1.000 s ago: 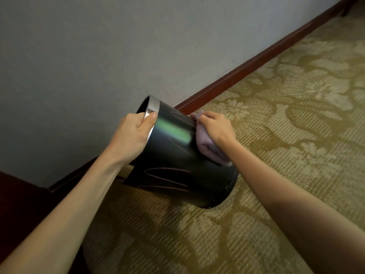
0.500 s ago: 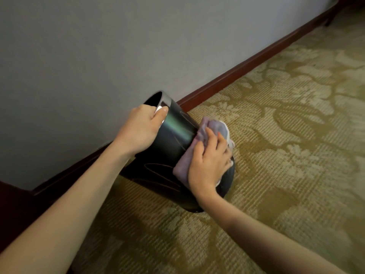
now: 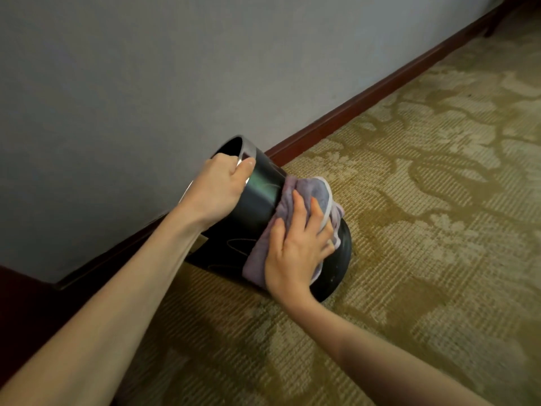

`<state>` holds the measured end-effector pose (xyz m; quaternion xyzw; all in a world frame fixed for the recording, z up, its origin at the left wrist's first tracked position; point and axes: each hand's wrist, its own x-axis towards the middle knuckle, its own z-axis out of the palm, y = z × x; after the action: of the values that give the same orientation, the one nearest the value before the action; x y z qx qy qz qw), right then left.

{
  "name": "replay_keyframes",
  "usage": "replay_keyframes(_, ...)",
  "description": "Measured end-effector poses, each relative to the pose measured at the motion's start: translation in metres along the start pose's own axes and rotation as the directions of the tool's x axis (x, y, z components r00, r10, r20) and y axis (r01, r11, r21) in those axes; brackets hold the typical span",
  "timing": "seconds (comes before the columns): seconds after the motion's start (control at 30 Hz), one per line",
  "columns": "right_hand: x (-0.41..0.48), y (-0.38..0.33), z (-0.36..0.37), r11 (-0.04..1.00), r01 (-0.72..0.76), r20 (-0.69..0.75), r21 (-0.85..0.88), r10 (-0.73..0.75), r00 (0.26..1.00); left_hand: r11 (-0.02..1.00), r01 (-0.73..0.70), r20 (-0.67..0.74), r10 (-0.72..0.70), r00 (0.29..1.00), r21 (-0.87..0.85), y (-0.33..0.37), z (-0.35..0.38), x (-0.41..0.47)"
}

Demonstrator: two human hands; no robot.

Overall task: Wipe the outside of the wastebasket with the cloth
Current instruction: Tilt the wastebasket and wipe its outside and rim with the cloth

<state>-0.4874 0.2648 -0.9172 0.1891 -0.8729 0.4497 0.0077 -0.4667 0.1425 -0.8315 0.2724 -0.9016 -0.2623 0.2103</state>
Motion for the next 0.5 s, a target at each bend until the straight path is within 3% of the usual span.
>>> replay_keyframes(0.27, 0.077, -0.02, -0.012, 0.996, -0.053, 0.239, 0.072, 0.034, 0.97, 0.997, -0.032, 0.013, 0.033, 0.999, -0.07, -0.013, -0.005, -0.017)
replay_keyframes(0.5, 0.127, -0.04, -0.009, 0.986, -0.157, 0.567, 0.049, 0.102, 0.817, 0.994, -0.054, 0.016, 0.056, 0.998, -0.096, -0.016, -0.01, -0.033)
